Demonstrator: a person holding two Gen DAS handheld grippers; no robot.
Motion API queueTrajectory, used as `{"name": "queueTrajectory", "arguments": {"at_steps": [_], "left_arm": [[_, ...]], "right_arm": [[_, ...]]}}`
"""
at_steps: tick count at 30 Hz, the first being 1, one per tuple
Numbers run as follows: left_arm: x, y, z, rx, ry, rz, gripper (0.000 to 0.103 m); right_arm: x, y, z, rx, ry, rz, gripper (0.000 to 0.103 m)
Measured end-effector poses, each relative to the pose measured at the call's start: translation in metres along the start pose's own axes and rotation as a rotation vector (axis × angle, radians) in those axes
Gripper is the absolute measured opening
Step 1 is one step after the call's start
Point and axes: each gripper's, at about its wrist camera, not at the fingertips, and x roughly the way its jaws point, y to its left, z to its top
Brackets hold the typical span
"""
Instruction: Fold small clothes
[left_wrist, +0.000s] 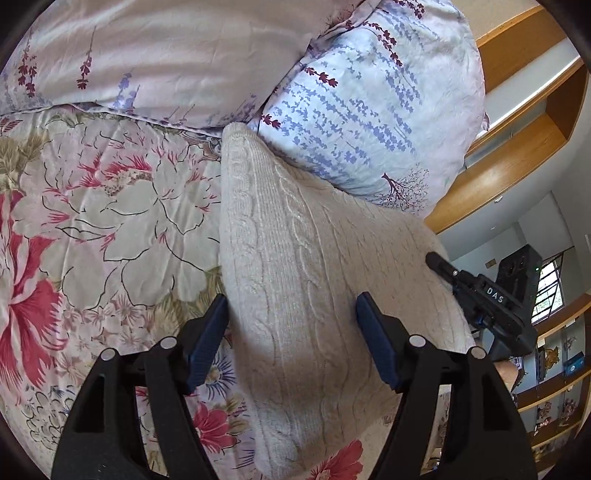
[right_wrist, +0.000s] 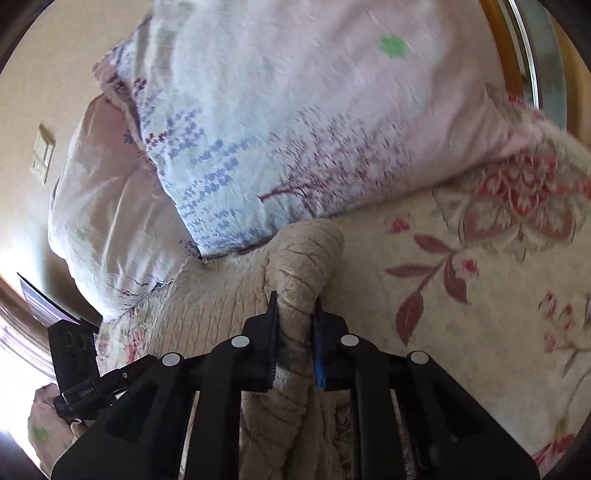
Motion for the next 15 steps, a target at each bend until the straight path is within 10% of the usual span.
{"name": "queueTrajectory", "arguments": {"at_steps": [4,15], "left_arm": [[-0.001,-0.003,-0.004,0.012,-0.002,-0.012,0.070],[0.002,-0.004,-0.010,-0.002,0.002,-0.017,0.070]], "right_arm": [[-0.010,0.013,0.009,-0.099,-0.082,-0.073,0.009],[0.023,-0.019,0.005,-0.001,0.061,-0.153,0.017]]}}
